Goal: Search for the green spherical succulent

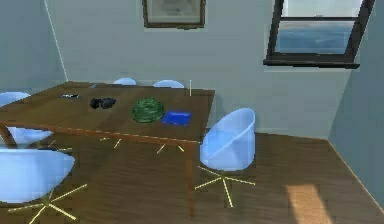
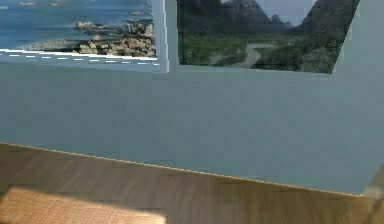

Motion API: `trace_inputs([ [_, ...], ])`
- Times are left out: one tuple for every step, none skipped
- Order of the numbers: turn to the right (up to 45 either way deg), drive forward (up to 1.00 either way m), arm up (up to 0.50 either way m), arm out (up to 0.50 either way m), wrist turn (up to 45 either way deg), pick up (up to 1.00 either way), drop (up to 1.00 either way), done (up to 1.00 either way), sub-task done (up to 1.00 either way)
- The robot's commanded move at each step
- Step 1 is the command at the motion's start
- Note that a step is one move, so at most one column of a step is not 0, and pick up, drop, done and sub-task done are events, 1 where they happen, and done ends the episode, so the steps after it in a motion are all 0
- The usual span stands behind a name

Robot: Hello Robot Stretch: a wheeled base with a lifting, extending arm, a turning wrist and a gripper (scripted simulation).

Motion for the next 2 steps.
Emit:
trace_inputs([
  [0.0,0.35,0.0,0.0,0.0,0.0,0.0,0.0,0.0],
  [-15.0,0.0,0.0,0.0,0.0,0.0,0.0,0.0,0.0],
])
